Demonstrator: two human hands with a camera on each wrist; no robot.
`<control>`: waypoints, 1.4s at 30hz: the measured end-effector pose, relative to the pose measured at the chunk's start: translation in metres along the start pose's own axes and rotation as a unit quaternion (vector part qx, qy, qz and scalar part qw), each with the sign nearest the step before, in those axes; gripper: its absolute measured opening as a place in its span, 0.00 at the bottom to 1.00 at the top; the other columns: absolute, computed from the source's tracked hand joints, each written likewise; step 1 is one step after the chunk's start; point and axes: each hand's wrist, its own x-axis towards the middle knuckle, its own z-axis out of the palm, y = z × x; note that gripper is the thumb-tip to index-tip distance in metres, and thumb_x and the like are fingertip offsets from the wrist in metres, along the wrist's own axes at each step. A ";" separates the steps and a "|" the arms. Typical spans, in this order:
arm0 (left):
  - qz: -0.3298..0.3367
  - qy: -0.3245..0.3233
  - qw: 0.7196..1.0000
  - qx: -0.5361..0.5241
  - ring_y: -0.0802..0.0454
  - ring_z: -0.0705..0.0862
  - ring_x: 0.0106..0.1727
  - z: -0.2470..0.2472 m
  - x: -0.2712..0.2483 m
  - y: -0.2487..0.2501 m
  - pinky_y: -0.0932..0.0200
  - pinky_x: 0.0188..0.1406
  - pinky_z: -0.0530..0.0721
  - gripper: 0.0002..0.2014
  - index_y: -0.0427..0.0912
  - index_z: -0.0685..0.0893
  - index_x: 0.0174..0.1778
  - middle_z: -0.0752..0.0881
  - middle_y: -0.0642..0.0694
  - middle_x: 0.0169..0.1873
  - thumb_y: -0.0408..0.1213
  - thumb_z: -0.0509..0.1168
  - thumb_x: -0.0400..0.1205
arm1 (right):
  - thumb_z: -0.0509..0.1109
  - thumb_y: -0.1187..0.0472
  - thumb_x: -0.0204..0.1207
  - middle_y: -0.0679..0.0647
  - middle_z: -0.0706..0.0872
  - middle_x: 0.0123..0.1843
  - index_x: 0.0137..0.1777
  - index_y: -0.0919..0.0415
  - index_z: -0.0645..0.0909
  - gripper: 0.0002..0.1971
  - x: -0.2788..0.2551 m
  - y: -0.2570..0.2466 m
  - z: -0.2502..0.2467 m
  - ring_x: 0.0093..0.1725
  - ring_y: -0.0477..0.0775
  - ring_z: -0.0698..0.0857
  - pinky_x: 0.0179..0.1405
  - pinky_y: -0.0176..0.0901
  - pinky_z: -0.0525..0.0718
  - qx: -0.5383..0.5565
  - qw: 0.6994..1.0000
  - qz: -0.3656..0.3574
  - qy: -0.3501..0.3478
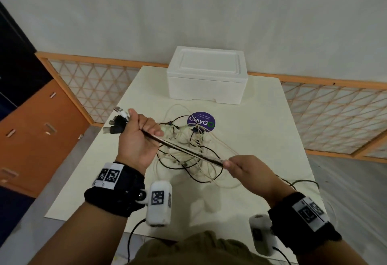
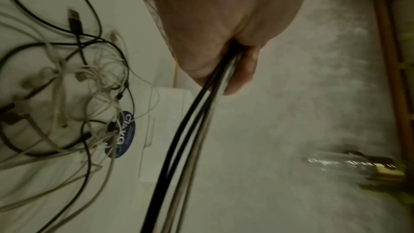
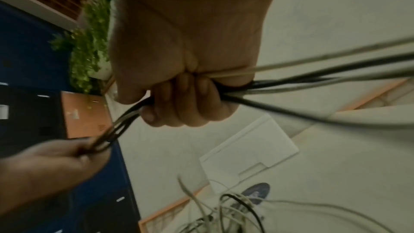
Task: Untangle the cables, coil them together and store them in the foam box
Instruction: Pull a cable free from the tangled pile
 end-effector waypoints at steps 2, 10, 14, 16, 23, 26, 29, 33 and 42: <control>-0.016 0.045 0.998 0.046 0.59 0.59 0.18 -0.012 0.008 -0.002 0.66 0.14 0.57 0.26 0.48 0.64 0.22 0.61 0.54 0.18 0.57 0.54 0.85 | 0.55 0.36 0.80 0.49 0.73 0.27 0.32 0.56 0.72 0.26 -0.013 -0.023 -0.005 0.30 0.44 0.72 0.39 0.49 0.76 0.017 0.997 -0.029 -0.071; -0.019 0.136 0.965 0.224 0.58 0.60 0.14 -0.070 0.022 -0.019 0.69 0.15 0.56 0.23 0.47 0.63 0.26 0.63 0.54 0.16 0.51 0.55 0.87 | 0.54 0.40 0.82 0.44 0.78 0.36 0.36 0.51 0.73 0.19 0.000 -0.047 0.009 0.39 0.47 0.76 0.43 0.44 0.74 -0.103 0.980 -0.020 -0.169; -0.043 0.134 0.987 0.079 0.57 0.61 0.16 -0.095 0.025 0.013 0.65 0.16 0.61 0.27 0.47 0.65 0.21 0.62 0.53 0.16 0.53 0.52 0.87 | 0.57 0.36 0.79 0.46 0.75 0.28 0.28 0.54 0.70 0.25 0.013 0.028 0.038 0.30 0.47 0.73 0.33 0.38 0.69 0.005 0.975 0.131 -0.181; -0.046 0.144 0.987 0.046 0.56 0.64 0.18 -0.106 0.019 0.013 0.63 0.22 0.67 0.28 0.47 0.66 0.18 0.64 0.52 0.17 0.52 0.53 0.87 | 0.56 0.34 0.77 0.47 0.75 0.26 0.27 0.55 0.70 0.27 0.013 0.044 0.047 0.27 0.46 0.72 0.31 0.36 0.69 0.019 0.971 0.162 -0.172; -0.107 0.244 0.964 -0.026 0.53 0.79 0.34 -0.141 0.003 -0.003 0.53 0.42 0.87 0.22 0.43 0.71 0.27 0.78 0.48 0.25 0.50 0.57 0.86 | 0.57 0.38 0.80 0.61 0.87 0.50 0.48 0.63 0.84 0.27 0.028 0.027 0.067 0.49 0.56 0.85 0.48 0.43 0.79 -0.119 0.943 0.170 -0.260; -0.146 0.232 0.961 0.025 0.55 0.71 0.20 -0.150 0.008 -0.002 0.62 0.24 0.77 0.24 0.46 0.65 0.27 0.71 0.49 0.20 0.54 0.55 0.86 | 0.66 0.47 0.77 0.53 0.87 0.55 0.53 0.58 0.85 0.16 0.052 0.002 0.068 0.58 0.54 0.83 0.56 0.44 0.79 -0.123 0.968 0.132 -0.175; -0.173 0.200 0.961 0.082 0.56 0.62 0.13 -0.156 0.012 0.003 0.66 0.13 0.64 0.25 0.46 0.63 0.26 0.63 0.51 0.16 0.56 0.52 0.87 | 0.65 0.51 0.69 0.51 0.82 0.34 0.32 0.59 0.78 0.11 0.077 -0.020 0.077 0.45 0.58 0.83 0.36 0.44 0.77 -0.159 0.963 0.161 -0.145; -0.203 0.185 0.955 0.110 0.57 0.57 0.12 -0.160 0.017 0.006 0.68 0.13 0.56 0.25 0.46 0.61 0.25 0.60 0.52 0.15 0.53 0.54 0.87 | 0.60 0.46 0.76 0.55 0.84 0.40 0.36 0.57 0.76 0.16 0.085 -0.037 0.085 0.46 0.60 0.84 0.35 0.43 0.72 -0.148 0.960 0.228 0.062; -0.251 0.216 0.934 0.134 0.56 0.65 0.15 -0.163 0.030 0.000 0.69 0.13 0.63 0.12 0.45 0.73 0.34 0.66 0.50 0.17 0.39 0.63 0.85 | 0.71 0.63 0.75 0.61 0.88 0.37 0.36 0.61 0.83 0.06 0.099 -0.059 0.077 0.36 0.55 0.89 0.33 0.44 0.86 0.193 0.949 0.229 -0.099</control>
